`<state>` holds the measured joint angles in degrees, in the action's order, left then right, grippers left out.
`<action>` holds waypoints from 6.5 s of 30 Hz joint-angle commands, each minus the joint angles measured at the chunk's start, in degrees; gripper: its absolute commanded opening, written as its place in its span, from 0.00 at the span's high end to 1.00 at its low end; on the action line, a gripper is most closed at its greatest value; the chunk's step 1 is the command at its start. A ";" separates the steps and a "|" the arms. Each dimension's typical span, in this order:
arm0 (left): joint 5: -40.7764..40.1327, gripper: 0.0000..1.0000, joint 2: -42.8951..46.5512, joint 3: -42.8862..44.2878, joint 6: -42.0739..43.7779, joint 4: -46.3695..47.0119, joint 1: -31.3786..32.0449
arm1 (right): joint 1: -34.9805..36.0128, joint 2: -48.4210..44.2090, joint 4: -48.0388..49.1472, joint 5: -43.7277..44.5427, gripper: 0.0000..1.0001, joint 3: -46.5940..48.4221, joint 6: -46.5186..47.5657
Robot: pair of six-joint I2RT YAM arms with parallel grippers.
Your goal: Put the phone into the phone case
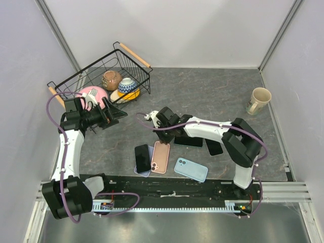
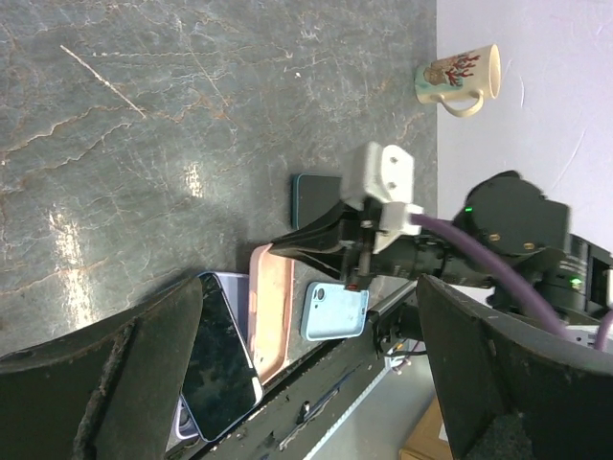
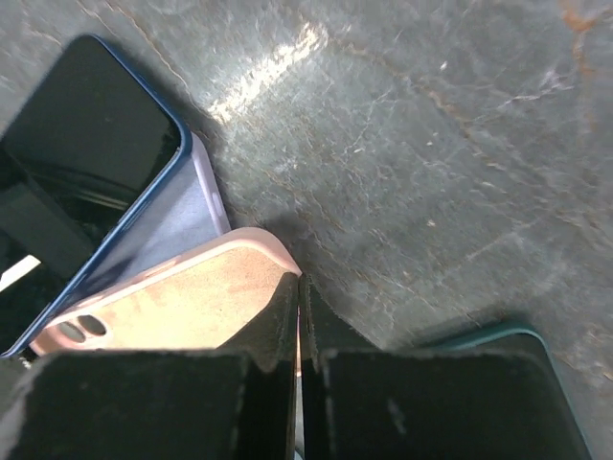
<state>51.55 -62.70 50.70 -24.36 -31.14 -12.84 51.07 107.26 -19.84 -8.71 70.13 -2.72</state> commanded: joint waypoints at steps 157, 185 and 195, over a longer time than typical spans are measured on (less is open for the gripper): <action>-17.53 0.08 -40.66 -0.16 -24.16 37.99 46.42 | -26.99 -18.76 -0.82 1.76 0.36 -28.73 -27.69; -14.28 0.33 -45.15 -9.04 -34.44 66.99 47.91 | -26.90 -16.12 4.19 -4.30 0.50 -31.72 -29.27; -14.37 0.86 -47.25 -6.75 -35.23 67.35 49.75 | -26.99 -18.14 4.45 -5.09 0.50 -31.02 -29.45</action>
<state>36.62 -109.49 42.04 -58.30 32.38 36.36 23.16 87.18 -8.47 -12.88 41.85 -31.77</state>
